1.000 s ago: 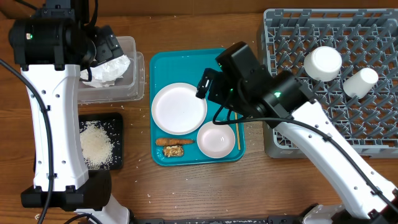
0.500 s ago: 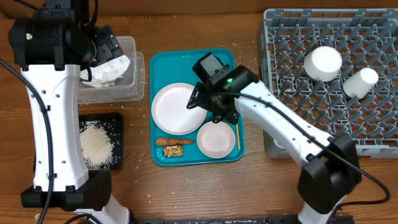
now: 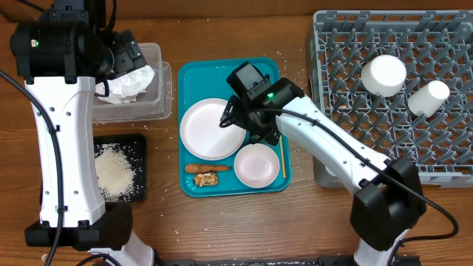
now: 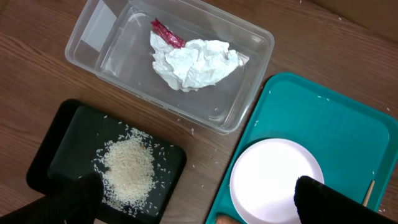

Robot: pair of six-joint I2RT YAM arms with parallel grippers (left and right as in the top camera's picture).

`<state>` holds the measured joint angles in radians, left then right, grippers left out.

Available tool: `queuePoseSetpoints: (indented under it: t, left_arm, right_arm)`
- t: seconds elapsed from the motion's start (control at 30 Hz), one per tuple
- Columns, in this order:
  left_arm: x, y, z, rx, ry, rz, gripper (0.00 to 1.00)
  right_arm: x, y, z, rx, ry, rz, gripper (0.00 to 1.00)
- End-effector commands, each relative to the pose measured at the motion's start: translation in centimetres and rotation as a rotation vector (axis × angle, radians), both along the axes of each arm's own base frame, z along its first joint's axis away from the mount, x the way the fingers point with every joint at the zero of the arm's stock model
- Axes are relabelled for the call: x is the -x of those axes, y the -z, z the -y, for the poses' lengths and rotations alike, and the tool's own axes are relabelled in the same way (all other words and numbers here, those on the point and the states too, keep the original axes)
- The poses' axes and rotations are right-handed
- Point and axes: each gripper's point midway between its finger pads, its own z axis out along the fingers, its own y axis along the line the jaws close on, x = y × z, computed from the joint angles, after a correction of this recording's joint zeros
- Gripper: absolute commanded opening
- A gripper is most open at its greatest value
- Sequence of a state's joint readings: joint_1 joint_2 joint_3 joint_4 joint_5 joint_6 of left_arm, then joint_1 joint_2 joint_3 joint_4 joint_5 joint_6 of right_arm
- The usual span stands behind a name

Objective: Sort waste into correct bins and load items into the dishwasher
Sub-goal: 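Lower the right gripper and grasp the small white plate's rim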

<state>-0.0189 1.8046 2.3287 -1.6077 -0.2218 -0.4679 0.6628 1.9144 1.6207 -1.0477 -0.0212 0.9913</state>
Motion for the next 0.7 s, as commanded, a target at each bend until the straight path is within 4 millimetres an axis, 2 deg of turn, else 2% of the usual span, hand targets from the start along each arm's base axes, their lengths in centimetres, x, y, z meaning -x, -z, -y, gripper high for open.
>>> queuePoseSetpoints:
  t: [0.0, 0.17, 0.37, 0.67]
  left_arm:
    - [-0.1, 0.3, -0.2, -0.012, -0.005, -0.011, 1.00]
    - [-0.1, 0.3, -0.2, -0.012, -0.005, -0.011, 1.00]
    - [-0.1, 0.3, -0.2, -0.012, -0.004, -0.011, 1.00]
    - [-0.1, 0.3, -0.2, -0.012, -0.005, -0.011, 1.00]
  right_arm:
    - [0.7, 1.8, -0.5, 0.016, -0.012, -0.055, 0.98]
    - [2.1, 3.6, -1.1, 0.058, -0.044, -0.105, 0.88]
    - [4.6, 5.6, -1.0, 0.161, -0.090, -0.159, 0.88]
    - [5.9, 6.9, -0.8, 0.202, -0.111, -0.200, 0.68]
